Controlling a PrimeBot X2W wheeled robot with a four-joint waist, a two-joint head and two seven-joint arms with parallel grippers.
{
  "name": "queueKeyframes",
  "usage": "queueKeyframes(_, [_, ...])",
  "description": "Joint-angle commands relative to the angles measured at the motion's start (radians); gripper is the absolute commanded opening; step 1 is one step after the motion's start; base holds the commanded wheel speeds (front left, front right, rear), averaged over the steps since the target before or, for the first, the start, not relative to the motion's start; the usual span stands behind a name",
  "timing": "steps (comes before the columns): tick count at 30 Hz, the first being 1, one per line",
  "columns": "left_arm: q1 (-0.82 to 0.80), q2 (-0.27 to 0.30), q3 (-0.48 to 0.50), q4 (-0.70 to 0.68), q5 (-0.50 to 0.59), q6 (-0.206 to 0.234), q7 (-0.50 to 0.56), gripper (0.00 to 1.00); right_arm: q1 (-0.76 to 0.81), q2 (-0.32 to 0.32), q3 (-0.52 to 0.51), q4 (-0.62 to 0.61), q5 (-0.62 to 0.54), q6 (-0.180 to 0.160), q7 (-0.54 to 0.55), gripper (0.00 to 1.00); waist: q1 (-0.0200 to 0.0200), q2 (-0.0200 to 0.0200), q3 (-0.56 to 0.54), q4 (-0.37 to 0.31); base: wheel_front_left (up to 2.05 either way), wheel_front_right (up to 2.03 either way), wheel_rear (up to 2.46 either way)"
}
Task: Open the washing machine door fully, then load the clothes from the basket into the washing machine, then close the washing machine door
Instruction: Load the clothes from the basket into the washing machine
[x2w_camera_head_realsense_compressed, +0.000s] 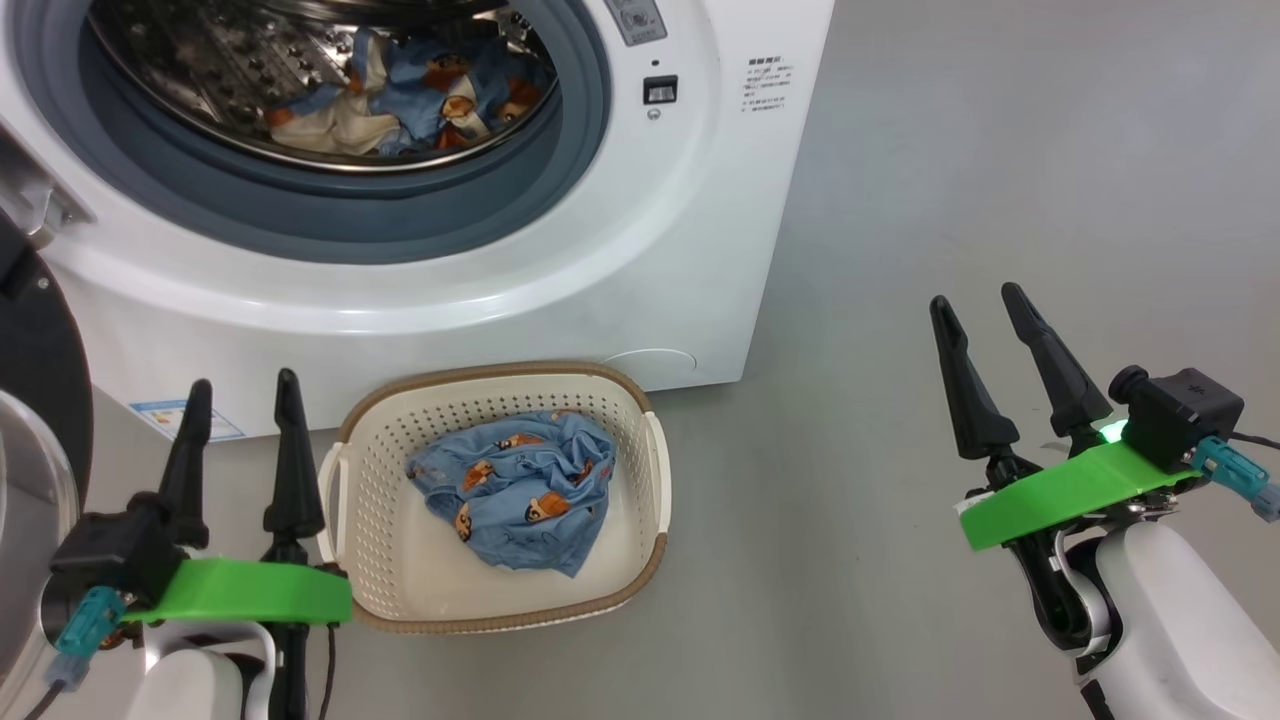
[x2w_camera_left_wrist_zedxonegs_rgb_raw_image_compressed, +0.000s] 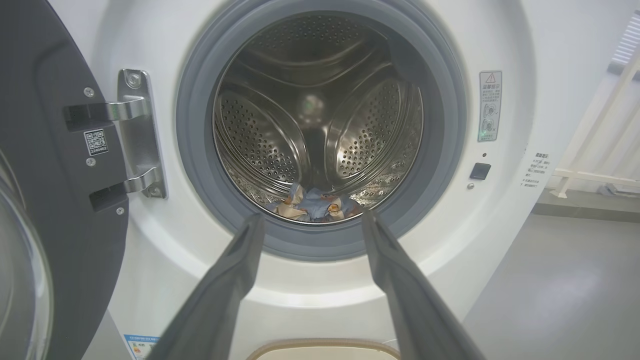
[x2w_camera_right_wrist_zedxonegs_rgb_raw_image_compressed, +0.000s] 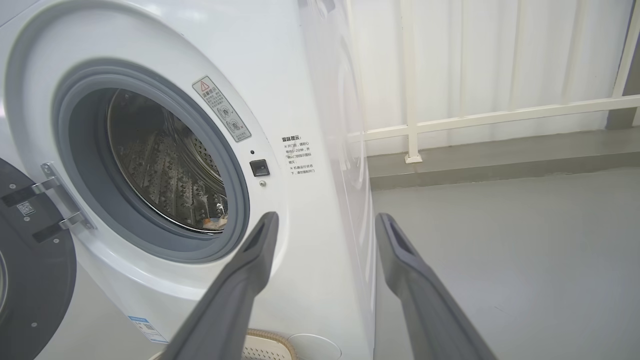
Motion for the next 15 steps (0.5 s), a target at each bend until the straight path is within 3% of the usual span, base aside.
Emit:
queueKeyframes(1, [0.007, 0.018, 0.036, -0.032, 0.01, 0.004, -0.006, 1.0, 0.018, -0.009, 0.01, -0.022, -0.016, 0.004, -0.008, 1.0, 0.0, 0.0, -0.006, 0.003, 0.0, 0.0, 0.0])
queueKeyframes(15, [0.032, 0.002, 0.035, -0.034, 0.002, -0.001, -0.006, 1.0, 0.036, -0.013, 0.017, -0.012, -0.014, 0.004, -0.008, 1.0, 0.0, 0.0, -0.03, 0.015, 0.0, 0.0, 0.0])
